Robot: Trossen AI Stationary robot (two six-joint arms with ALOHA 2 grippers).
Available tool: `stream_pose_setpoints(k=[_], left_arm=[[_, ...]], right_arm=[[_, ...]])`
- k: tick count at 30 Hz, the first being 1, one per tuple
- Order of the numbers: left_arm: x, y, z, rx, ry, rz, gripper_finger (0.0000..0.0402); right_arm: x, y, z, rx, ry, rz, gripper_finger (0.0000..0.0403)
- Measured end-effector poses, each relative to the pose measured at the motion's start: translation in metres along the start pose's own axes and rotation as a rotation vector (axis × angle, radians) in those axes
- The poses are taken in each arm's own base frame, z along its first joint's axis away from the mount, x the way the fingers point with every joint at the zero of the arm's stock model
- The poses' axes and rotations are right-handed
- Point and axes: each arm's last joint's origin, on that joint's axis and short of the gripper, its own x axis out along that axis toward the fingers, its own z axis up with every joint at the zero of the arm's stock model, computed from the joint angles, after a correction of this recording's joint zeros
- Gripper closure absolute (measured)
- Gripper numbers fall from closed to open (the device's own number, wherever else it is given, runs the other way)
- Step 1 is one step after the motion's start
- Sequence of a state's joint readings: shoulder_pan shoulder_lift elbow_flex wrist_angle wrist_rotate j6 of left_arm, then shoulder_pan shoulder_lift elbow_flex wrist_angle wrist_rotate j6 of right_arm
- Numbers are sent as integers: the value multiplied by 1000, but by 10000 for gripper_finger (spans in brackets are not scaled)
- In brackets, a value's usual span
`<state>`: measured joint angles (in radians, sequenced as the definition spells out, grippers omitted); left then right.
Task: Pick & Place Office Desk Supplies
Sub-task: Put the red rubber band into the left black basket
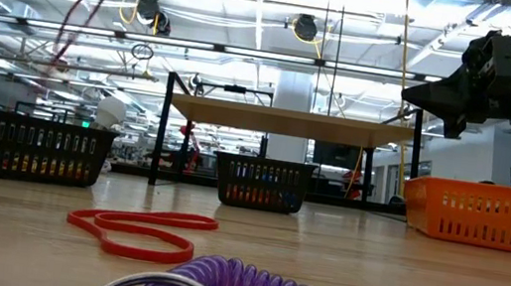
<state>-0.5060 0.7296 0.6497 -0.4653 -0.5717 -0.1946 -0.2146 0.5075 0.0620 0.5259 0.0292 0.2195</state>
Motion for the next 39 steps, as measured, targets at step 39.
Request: stream_pose_setpoints(k=[39], left_arm=[[95, -11, -67, 12, 787, 91, 401]], right_arm=[[0, 0, 0, -4, -1, -3, 399]])
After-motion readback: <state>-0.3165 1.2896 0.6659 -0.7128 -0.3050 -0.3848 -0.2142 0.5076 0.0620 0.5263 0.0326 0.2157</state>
